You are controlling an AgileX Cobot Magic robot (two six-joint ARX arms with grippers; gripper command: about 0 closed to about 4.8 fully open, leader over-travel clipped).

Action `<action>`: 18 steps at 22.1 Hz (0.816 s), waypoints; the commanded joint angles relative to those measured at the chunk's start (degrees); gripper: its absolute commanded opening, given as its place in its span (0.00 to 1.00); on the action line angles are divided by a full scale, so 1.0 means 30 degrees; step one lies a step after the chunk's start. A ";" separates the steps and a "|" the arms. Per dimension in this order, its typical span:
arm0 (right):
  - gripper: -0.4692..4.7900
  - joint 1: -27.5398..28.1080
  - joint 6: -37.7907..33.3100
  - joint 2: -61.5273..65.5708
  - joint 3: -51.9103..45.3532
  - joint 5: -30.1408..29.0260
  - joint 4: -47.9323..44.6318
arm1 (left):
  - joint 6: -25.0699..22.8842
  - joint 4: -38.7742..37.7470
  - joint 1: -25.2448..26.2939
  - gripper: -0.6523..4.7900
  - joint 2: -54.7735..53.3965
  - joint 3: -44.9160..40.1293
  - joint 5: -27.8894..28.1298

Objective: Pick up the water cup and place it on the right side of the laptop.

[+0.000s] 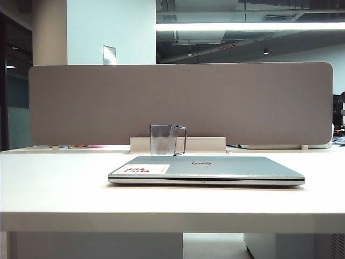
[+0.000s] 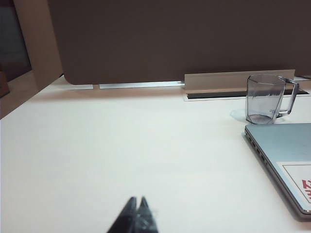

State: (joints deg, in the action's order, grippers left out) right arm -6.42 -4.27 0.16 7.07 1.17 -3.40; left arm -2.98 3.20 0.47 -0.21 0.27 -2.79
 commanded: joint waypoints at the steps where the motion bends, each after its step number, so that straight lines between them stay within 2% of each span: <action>1: 0.08 0.0000 -0.0058 0.0925 0.0903 0.0066 -0.0255 | 0.0015 0.0226 -0.0015 0.11 -0.0007 0.0058 0.0066; 8: 0.08 0.0000 -0.0058 0.5756 0.3453 0.0000 -0.1166 | 0.0029 0.0240 -0.0015 0.11 -0.0007 0.0058 -0.0087; 15: 0.08 -0.0015 -0.0058 1.0622 0.5187 -0.2011 -0.2929 | 0.0073 0.0233 -0.0015 0.11 -0.0007 0.0066 -0.0160; 18: 0.08 -0.0401 -0.0058 1.4039 0.6579 -0.2149 -0.3490 | 0.0073 0.0233 -0.0015 0.11 -0.0007 0.0058 -0.0160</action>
State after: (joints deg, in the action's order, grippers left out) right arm -7.11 -4.29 40.71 25.89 -4.97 -11.90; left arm -2.96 3.20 0.47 -0.16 0.27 -2.98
